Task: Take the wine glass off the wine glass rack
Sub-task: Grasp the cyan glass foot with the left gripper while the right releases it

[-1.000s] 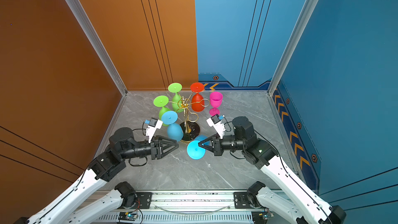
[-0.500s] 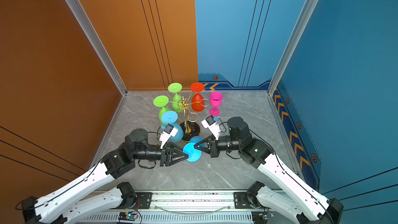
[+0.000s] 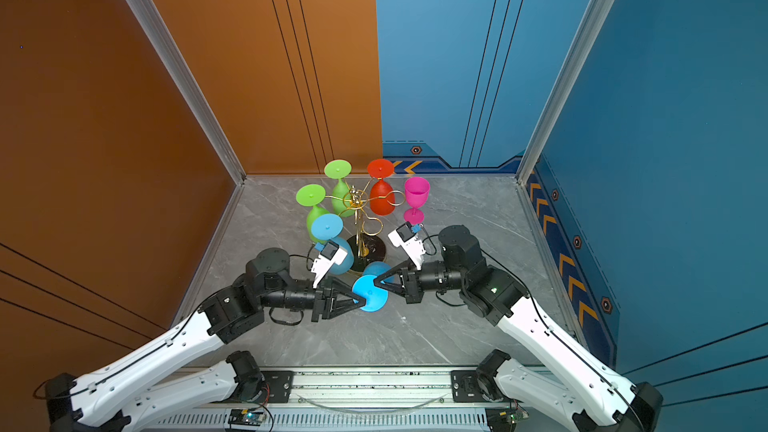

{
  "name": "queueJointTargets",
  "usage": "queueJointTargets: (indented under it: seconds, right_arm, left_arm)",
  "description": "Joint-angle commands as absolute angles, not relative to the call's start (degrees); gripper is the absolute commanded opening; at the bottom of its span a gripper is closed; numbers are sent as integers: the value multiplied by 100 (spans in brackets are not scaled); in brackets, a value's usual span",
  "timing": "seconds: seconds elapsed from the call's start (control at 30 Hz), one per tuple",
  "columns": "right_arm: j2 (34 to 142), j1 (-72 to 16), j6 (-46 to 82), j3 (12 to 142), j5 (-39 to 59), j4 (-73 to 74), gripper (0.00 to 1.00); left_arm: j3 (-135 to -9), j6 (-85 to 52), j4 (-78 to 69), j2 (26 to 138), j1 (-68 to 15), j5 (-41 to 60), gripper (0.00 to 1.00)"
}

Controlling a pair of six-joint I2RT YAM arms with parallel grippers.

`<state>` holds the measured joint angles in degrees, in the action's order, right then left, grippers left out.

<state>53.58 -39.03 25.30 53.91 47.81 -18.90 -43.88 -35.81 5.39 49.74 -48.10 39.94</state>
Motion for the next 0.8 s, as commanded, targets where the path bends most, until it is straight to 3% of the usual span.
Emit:
queueJointTargets:
  seconds: [0.0, 0.43, 0.77]
  right_arm:
    - [5310, -3926, 2435, 5353, 4676, -1784, 0]
    - [5170, -3946, 2435, 5300, 4599, -1863, 2]
    - [5081, -3955, 2453, 5305, 4502, -1993, 12]
  left_arm:
    - [-4590, -3471, 431, 4995, -4904, 4043, 21]
    - [-4571, -3414, 431, 5003, -4934, 3977, 8]
    - [-4577, -3386, 400, 5113, -5006, 3867, 0]
